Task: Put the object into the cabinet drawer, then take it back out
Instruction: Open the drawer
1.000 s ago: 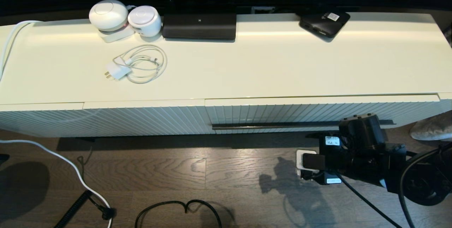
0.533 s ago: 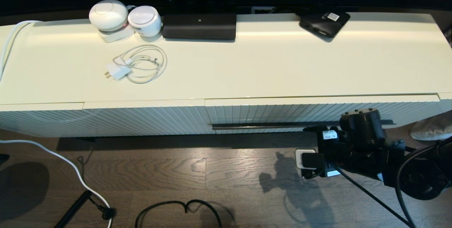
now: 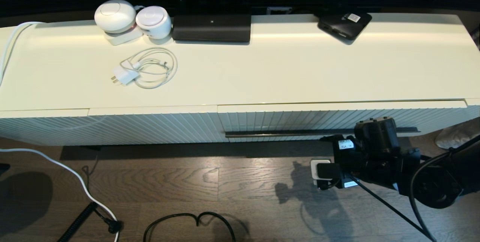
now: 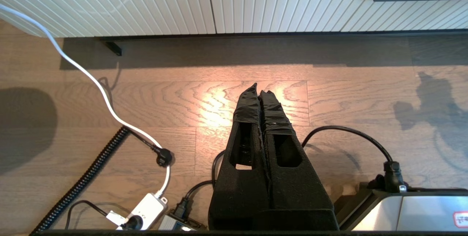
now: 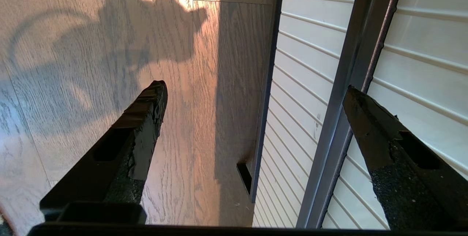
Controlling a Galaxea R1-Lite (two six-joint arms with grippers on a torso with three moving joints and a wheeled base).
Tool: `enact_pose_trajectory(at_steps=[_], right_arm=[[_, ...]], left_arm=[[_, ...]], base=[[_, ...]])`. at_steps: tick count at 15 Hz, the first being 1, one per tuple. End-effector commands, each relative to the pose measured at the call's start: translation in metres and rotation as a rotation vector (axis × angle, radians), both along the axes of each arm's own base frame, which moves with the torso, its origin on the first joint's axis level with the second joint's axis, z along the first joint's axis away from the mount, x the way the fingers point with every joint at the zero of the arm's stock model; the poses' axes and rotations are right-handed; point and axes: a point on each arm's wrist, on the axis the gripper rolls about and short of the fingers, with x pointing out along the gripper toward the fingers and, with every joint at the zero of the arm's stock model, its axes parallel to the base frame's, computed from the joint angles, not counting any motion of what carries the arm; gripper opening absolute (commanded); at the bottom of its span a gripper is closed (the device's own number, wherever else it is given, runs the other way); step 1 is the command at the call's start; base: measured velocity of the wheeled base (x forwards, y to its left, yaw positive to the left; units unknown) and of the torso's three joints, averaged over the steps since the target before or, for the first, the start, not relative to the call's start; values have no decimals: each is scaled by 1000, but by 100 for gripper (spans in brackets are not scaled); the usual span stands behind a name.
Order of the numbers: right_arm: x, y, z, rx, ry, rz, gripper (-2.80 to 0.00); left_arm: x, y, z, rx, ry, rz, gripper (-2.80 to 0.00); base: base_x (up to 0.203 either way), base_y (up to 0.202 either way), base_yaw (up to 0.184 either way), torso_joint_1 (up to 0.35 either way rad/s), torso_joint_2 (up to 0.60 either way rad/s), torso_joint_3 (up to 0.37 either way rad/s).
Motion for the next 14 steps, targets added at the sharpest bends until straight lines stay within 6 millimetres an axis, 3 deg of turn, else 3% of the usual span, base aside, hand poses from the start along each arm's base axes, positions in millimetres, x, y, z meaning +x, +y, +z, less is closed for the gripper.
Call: enact_pose_trajectory(at_steps=[1,14], right_arm=[[4,0,-1,-5,-5,0,0],[18,-2,-1,-11,-36,0,0]], left_arm=[[0,0,0,-1,-4,1,-280],[0,0,0,-1,-2,1,-280]], base=[[0,0,0,0,0,0],[0,0,0,0,0,0]])
